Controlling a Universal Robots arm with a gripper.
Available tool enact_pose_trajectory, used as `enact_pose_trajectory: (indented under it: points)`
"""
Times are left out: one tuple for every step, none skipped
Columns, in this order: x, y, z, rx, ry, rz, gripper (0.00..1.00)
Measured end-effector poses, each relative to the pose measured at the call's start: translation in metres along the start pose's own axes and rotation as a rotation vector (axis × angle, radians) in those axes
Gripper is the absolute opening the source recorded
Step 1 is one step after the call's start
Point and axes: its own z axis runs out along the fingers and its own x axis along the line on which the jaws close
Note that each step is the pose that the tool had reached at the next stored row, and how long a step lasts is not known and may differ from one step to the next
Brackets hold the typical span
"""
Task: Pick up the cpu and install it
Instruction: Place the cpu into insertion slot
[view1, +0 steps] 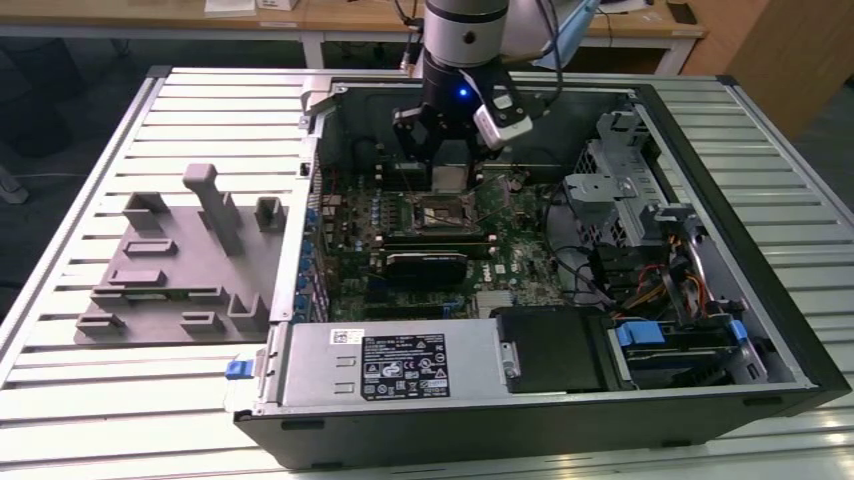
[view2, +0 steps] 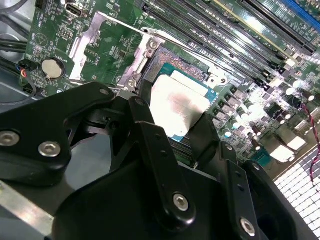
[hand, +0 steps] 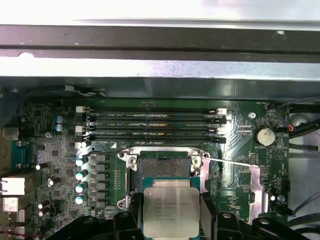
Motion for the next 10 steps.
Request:
enact_pose_trajectory:
  points:
    - [0.0,0.0,0.0,0.0002,-0.0001,0.014,0.54]
    - [0.0,0.0,0.0,0.0004,-0.0002,0.027,0.54]
    - [0.0,0.0,0.0,0.0006,-0.0004,0.041,0.54]
    - [0.0,0.0,0.0,0.0009,-0.0005,0.055,0.54]
    - [0.0,0.0,0.0,0.0012,-0.0006,0.07,0.54]
    - [0.0,0.0,0.0,0.0014,-0.0008,0.084,0.54]
    - [0.0,0.0,0.0001,0.0016,-0.001,0.101,0.54]
    - [0.0,0.0,0.0001,0.0019,-0.0011,0.116,0.54]
    - [0.0,0.0,0.0001,0.0021,-0.0013,0.132,0.54]
    - [0.0,0.0,0.0001,0.0024,-0.0014,0.149,0.54]
